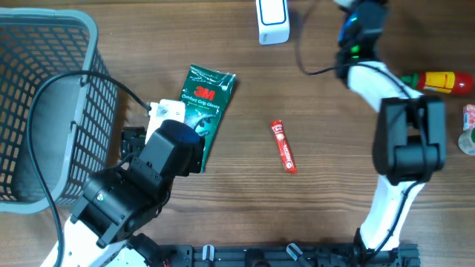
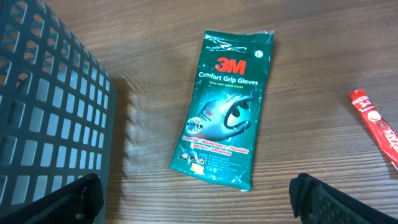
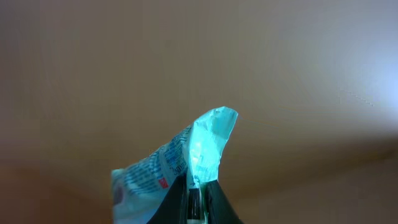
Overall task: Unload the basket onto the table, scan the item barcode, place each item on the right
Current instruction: 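Carry the tissue pack to the far right side of the table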
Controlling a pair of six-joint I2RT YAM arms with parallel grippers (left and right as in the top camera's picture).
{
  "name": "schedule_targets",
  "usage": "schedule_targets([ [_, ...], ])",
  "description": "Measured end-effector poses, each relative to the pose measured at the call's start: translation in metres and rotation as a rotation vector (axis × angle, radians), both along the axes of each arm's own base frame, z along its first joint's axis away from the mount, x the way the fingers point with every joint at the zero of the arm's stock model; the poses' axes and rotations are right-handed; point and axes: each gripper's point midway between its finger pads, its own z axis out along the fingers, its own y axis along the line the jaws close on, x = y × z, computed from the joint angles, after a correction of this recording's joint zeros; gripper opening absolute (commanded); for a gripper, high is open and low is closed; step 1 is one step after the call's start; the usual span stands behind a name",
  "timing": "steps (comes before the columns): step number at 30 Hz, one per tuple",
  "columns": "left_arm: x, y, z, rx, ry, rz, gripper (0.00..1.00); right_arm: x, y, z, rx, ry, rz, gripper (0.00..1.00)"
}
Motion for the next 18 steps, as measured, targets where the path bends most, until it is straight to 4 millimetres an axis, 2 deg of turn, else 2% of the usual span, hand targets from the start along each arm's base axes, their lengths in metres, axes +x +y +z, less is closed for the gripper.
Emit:
schedule_targets([
  [2, 0.000, 0.000, 0.000, 0.000, 0.000, 0.000, 1.00, -0.009, -0.044, -0.030, 0.060, 0.094, -0.095, 0.04],
  [4, 0.000, 0.000, 0.000, 0.000, 0.000, 0.000, 1.00, -0.019, -0.078, -0.049, 0.139, 0.137, -0.172, 0.04],
  [8, 0.000, 0.000, 0.000, 0.000, 0.000, 0.000, 1.00, -0.053, -0.151, -0.090, 0.391, 0.155, -0.355, 0.04],
  [12, 0.000, 0.000, 0.000, 0.000, 0.000, 0.000, 1.00, -0.080, -0.188, -0.121, 0.667, 0.098, -0.473, 0.04],
  [15, 0.000, 0.000, 0.000, 0.000, 0.000, 0.000, 1.00, -0.091, -0.201, -0.132, 0.855, 0.012, -0.523, 0.05],
  [18, 0.000, 0.000, 0.000, 0.000, 0.000, 0.000, 1.00, -0.094, -0.209, -0.135, 0.983, -0.071, -0.548, 0.18],
])
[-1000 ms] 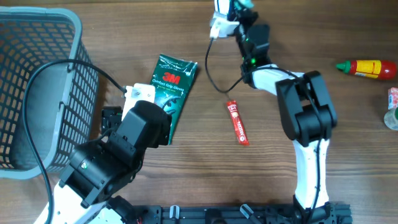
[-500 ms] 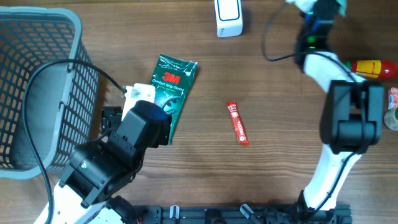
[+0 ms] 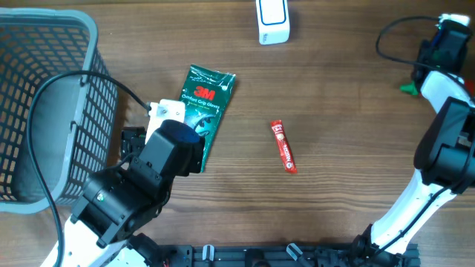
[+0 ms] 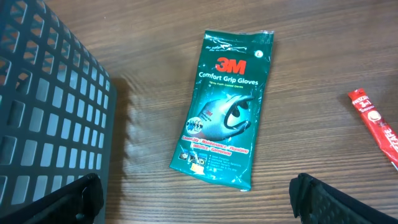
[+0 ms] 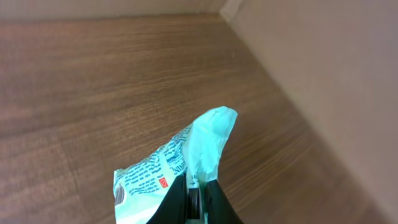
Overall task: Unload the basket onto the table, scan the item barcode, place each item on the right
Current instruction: 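Carry the tissue pack to the far right side of the table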
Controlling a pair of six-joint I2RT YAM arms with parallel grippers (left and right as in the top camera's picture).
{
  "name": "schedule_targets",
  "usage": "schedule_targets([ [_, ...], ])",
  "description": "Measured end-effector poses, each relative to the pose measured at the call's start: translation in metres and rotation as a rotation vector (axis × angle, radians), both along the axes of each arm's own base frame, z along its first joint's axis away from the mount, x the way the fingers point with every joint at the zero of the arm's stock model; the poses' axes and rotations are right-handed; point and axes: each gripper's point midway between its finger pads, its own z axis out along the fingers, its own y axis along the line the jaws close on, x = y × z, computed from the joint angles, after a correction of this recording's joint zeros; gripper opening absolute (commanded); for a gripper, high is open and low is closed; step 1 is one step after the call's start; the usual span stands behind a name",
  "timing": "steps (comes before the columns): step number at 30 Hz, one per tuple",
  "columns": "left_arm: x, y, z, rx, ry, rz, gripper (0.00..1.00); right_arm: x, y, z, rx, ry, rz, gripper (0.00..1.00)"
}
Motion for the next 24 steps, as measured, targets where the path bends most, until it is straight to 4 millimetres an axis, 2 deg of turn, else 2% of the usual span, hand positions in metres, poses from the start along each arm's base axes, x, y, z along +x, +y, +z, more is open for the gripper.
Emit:
schedule_targets([
  [2, 0.000, 0.000, 0.000, 0.000, 0.000, 0.000, 1.00, 0.000, 0.000, 0.000, 0.042, -0.042, -0.024, 0.26],
  [3, 0.000, 0.000, 0.000, 0.000, 0.000, 0.000, 1.00, 0.001, 0.000, 0.000, 0.057, -0.057, -0.031, 0.34],
  [5, 0.000, 0.000, 0.000, 0.000, 0.000, 0.000, 1.00, 0.002, 0.002, -0.001, 0.094, -0.090, -0.046, 0.56],
  [11, 0.000, 0.000, 0.000, 0.000, 0.000, 0.000, 1.00, -0.005, 0.006, -0.014, 0.211, -0.126, -0.118, 0.99],
  [14, 0.000, 0.000, 0.000, 0.000, 0.000, 0.000, 1.00, -0.010, 0.009, -0.018, 0.249, -0.119, -0.140, 1.00],
  [17, 0.000, 0.000, 0.000, 0.000, 0.000, 0.000, 1.00, -0.014, 0.011, -0.007, 0.264, -0.126, -0.151, 1.00],
  [20, 0.000, 0.000, 0.000, 0.000, 0.000, 0.000, 1.00, -0.017, 0.014, 0.024, 0.267, -0.164, -0.144, 1.00],
  [24, 0.000, 0.000, 0.000, 0.000, 0.000, 0.000, 1.00, -0.017, 0.028, 0.086, 0.302, -0.279, -0.077, 1.00],
])
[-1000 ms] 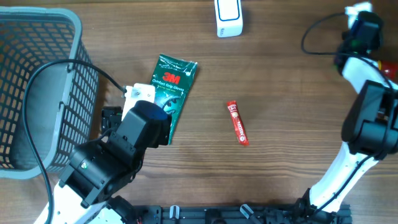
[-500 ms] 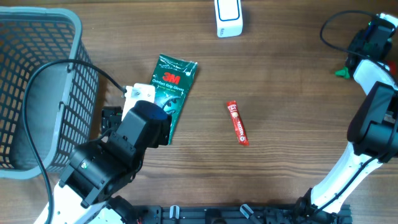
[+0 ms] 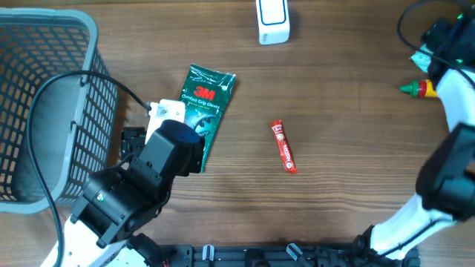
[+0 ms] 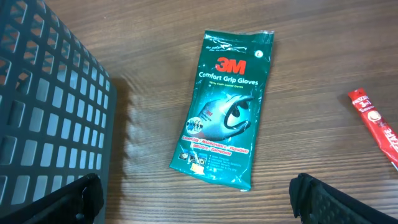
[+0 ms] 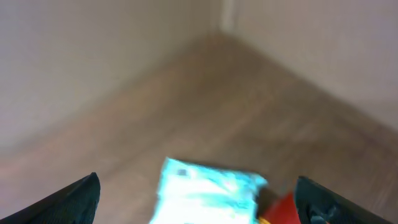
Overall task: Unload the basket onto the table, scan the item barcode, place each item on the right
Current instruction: 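Carry the tissue pack to the far right side of the table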
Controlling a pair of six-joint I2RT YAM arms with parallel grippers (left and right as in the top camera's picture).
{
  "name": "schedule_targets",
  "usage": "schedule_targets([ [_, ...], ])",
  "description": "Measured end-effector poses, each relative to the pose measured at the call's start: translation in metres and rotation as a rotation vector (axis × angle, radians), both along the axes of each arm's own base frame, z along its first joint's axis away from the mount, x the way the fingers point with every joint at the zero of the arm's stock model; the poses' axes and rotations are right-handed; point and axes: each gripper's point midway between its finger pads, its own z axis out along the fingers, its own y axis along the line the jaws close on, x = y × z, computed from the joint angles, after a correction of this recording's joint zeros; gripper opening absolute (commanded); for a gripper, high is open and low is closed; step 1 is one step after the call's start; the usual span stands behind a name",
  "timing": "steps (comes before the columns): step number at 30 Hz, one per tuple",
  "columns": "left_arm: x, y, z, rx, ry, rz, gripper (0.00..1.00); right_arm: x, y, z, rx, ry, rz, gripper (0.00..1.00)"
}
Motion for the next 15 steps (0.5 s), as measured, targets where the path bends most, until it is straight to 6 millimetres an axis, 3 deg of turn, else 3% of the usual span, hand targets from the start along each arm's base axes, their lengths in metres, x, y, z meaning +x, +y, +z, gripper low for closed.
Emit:
schedule_targets([
  [3, 0.000, 0.000, 0.000, 0.000, 0.000, 0.000, 1.00, 0.002, 0.019, 0.038, 0.063, -0.106, 0.072, 1.00],
  [6, 0.000, 0.000, 0.000, 0.000, 0.000, 0.000, 1.00, 0.008, 0.044, 0.060, 0.172, -0.199, 0.173, 1.00],
  [8, 0.000, 0.000, 0.000, 0.000, 0.000, 0.000, 1.00, 0.012, 0.063, 0.061, 0.275, -0.232, 0.240, 1.00],
  [15, 0.000, 0.000, 0.000, 0.000, 0.000, 0.000, 1.00, 0.003, 0.124, 0.027, 0.645, -0.143, 0.323, 1.00],
])
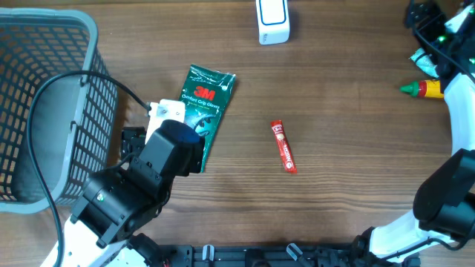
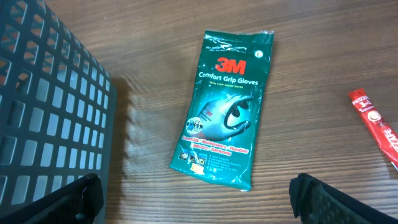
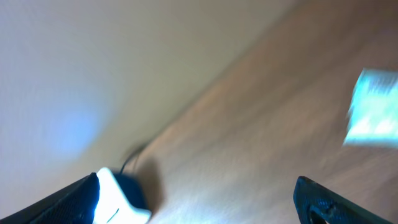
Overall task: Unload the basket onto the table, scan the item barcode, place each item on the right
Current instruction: 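Carry the tissue pack to the far right side of the table, then move the right gripper back to the green 3M glove pack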
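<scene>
The white scanner (image 1: 272,21) stands at the far edge of the table and shows blurred at the lower left of the right wrist view as the scanner (image 3: 118,200). My right gripper (image 3: 196,200) is open and empty at the far right. A pale blue packet (image 3: 373,115) lies blurred to its right. A green 3M gloves pack (image 1: 208,111) lies flat left of centre, and it is the pack (image 2: 227,118) ahead of my open left gripper (image 2: 199,200). A red sachet (image 1: 283,147) lies mid-table.
A grey mesh basket (image 1: 44,111) fills the left side, close to my left arm; its wall (image 2: 43,106) is beside the left finger. A red and yellow bottle with a green cap (image 1: 424,89) lies at the right edge. The scanner's cable runs near my right arm.
My right wrist has turned: the pale blue packet was lying just below it beside the bottle, and now sits at the view's right edge with the scanner in sight. The left arm is unchanged.
My right gripper was shut on the pale blue packet, held up near the scanner. It then held it over the table's right side. Then it was open with the packet lying by the bottle, and now faces the scanner. The left arm stayed still.
</scene>
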Controlling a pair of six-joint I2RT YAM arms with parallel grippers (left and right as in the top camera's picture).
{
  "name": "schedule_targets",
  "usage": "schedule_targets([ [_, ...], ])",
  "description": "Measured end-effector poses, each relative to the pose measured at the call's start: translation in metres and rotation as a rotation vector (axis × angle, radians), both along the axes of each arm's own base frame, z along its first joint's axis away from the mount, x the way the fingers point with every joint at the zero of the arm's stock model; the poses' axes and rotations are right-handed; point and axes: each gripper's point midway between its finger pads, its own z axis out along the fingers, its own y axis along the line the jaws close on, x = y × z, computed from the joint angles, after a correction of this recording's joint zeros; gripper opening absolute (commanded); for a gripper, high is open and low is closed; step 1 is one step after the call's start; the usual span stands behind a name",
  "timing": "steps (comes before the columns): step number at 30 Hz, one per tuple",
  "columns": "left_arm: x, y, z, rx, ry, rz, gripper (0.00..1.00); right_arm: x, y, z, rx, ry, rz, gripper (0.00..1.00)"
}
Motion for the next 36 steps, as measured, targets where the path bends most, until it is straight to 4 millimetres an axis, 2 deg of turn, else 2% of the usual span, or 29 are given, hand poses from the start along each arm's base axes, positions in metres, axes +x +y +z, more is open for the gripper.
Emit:
schedule_targets([
  [4, 0.000, 0.000, 0.000, 0.000, 0.000, 0.000, 1.00, -0.007, 0.039, -0.016, 0.083, 0.087, 0.064, 1.00],
  [8, 0.000, 0.000, 0.000, 0.000, 0.000, 0.000, 1.00, -0.010, 0.080, -0.024, 0.116, 0.138, 0.135, 1.00],
  [17, 0.000, 0.000, 0.000, 0.000, 0.000, 0.000, 1.00, -0.032, 0.194, -0.042, 0.132, 0.260, 0.356, 1.00],
  [23, 0.000, 0.000, 0.000, 0.000, 0.000, 0.000, 1.00, -0.045, 0.262, -0.055, 0.119, 0.296, 0.498, 1.00],
  [31, 0.000, 0.000, 0.000, 0.000, 0.000, 0.000, 1.00, -0.062, 0.361, -0.128, 0.227, 0.416, 0.695, 1.00],
  [34, 0.000, 0.000, 0.000, 0.000, 0.000, 0.000, 1.00, -0.081, 0.394, -0.146, 0.315, 0.487, 0.762, 1.00],
  [36, 0.000, 0.000, 0.000, 0.000, 0.000, 0.000, 1.00, -0.094, 0.410, -0.148, 0.367, 0.533, 0.782, 1.00],
])
